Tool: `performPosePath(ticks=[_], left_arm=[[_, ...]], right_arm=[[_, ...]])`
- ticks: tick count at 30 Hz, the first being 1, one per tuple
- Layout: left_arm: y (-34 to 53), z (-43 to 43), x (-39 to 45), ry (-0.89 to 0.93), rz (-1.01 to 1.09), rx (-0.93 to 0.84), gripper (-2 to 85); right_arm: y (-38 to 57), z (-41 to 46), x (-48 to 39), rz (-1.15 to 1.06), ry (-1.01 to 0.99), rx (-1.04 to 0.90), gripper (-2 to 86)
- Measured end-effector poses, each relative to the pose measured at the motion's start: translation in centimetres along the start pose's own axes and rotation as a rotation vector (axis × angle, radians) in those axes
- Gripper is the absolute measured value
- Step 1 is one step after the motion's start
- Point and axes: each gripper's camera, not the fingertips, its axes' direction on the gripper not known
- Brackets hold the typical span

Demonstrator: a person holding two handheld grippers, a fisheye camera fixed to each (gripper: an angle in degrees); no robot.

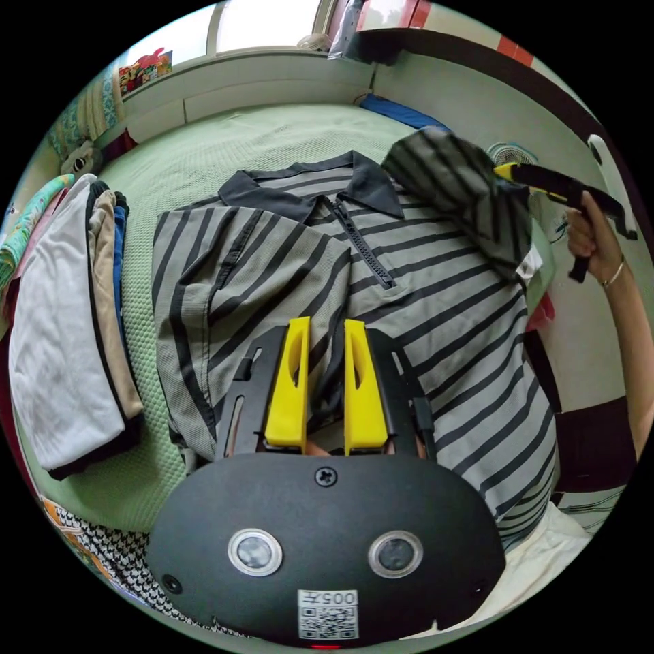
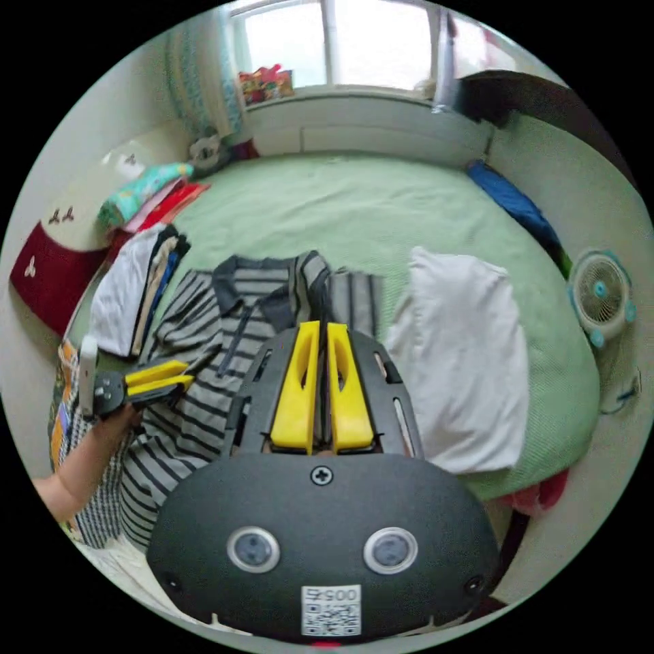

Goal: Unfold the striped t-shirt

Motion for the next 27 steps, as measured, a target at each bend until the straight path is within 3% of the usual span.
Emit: performPosePath(ticks=[6, 8, 15, 20, 27], left_arm=[[-0.9, -0.7, -1.1, 0.044, -0.024, -0.010, 4.6], [-1.2, -2.0, -1.7, 0.061, -0.036, 0.018, 4.2], [-1.0, -10.4, -6.4, 0.017, -0.130, 0.163, 3.6], [3.1, -16.7, -14.3, -0.220, -0.375, 0.230, 3.6], [9.5, -19.3, -18.7, -0.320, -0.626, 0.277, -0.2]], right_arm=[[2.2, -3.7, 11.9, 0.325, 0.253, -0.042, -1.0], [4.1, -4.9, 13.3, 0.405, 0.246, -0.015, -1.0], [10.4, -5.9, 8.2, 0.245, 0.082, 0.022, -1.0], [12.9, -5.2, 4.5, 0.153, -0.035, -0.014, -1.0], [14.7, -3.7, 0.5, 0.074, -0.094, -0.100, -0.8]])
